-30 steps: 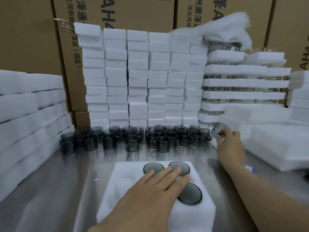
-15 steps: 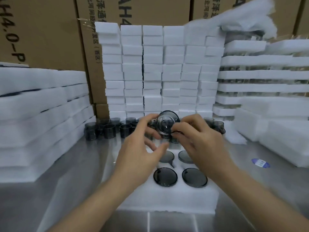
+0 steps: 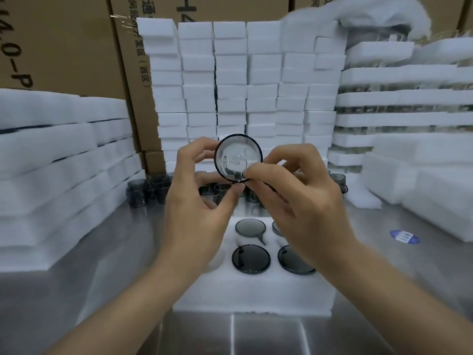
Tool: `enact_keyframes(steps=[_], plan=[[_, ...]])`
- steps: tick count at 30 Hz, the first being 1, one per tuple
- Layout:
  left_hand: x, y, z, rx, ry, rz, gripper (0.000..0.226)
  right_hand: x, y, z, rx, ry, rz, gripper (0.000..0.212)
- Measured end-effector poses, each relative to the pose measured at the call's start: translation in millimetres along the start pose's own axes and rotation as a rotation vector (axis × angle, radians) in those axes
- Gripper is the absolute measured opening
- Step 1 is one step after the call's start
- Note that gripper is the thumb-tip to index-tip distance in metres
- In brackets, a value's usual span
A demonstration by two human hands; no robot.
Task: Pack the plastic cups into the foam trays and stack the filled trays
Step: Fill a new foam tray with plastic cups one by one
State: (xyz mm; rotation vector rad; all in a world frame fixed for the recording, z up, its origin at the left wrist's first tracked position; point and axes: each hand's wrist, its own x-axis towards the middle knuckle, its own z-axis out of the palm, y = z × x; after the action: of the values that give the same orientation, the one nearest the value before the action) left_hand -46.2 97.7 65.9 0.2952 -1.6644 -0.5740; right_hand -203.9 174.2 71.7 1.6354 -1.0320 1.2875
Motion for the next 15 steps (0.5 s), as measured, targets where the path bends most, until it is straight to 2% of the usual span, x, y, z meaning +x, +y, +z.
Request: enact_keyframes(steps=[3, 7, 9, 12, 15], plan=[[-0.2, 3.8, -0.3, -0.002, -0.020, 0.003, 0.071, 1.4, -0.4, -0.6, 0.055, -0.020, 0.115, 0.015], [-0.9, 8.0, -0.1, 0.009, 0.012, 0.040, 0.069, -0.8, -13.0, 1.9, 0.378, -0.135, 0.578, 0.021], [-1.7, 9.3, 0.3, 0.022, 0.057, 0.036, 0.070, -1.7, -22.3, 6.3, 0.527, -0.200, 0.750, 0.026], [-2.5, 9.3, 0.4, 0.065, 0.088, 0.042, 0.068, -6.1, -31.5, 13.2, 0.631, -0.331, 0.880, 0.041], [-1.6, 10.4, 0.1, 0.083, 0.098, 0.060, 0.068, -5.7, -33.0, 12.5, 0.655, -0.365, 0.928, 0.049]])
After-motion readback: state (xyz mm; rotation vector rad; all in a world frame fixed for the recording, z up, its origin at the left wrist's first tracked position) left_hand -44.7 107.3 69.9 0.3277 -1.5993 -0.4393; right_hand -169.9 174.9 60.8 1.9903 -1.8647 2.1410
